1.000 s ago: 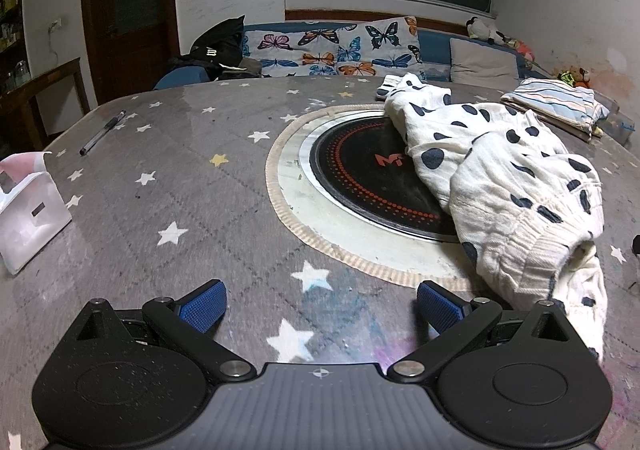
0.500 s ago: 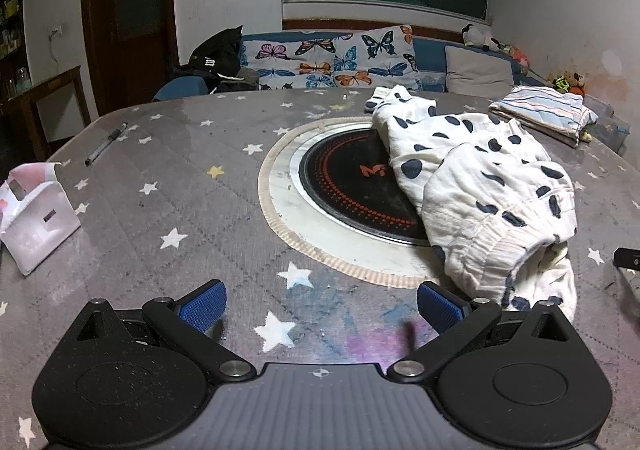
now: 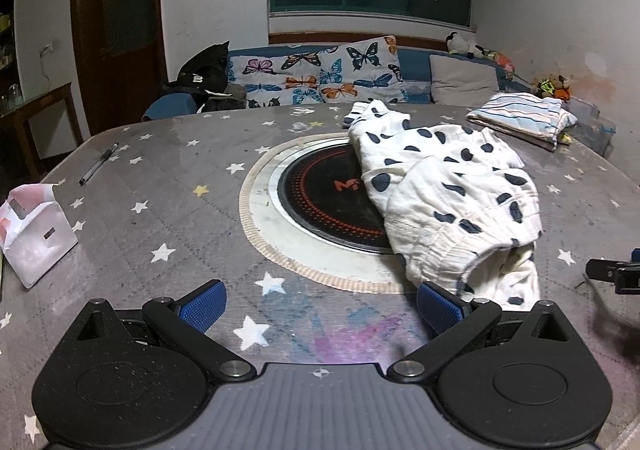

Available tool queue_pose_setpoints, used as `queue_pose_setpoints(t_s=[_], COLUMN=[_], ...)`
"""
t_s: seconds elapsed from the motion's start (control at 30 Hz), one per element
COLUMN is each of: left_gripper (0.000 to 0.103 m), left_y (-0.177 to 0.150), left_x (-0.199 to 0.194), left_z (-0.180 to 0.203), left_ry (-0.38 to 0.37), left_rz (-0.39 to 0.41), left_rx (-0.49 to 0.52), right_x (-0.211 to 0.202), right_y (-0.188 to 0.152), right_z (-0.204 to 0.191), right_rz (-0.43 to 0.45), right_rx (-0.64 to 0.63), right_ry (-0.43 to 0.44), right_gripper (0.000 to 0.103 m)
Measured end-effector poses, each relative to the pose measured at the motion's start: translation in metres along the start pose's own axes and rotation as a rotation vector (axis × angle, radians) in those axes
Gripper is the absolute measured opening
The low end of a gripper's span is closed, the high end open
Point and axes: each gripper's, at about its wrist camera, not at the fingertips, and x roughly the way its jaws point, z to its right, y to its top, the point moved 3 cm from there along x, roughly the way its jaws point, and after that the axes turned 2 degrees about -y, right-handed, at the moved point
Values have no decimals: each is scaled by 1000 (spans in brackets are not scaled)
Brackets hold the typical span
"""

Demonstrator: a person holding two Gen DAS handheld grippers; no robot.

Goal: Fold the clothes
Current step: 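Move both grippers open toward the white polka-dot pants on the table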

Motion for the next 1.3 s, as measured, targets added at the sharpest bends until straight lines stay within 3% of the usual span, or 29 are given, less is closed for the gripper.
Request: queue_pose_setpoints(t_s=[1.3], left_gripper=[103], left_y=[-5], left_x=[-20], left_z=[40], left_ry=[-58], left_rz=[19], left_rx=[70], right_x=[-26], right_y=[-16], right_z=[-29], right_rz=[8], right_rx=[-45], right_ry=[104], right_gripper=[103])
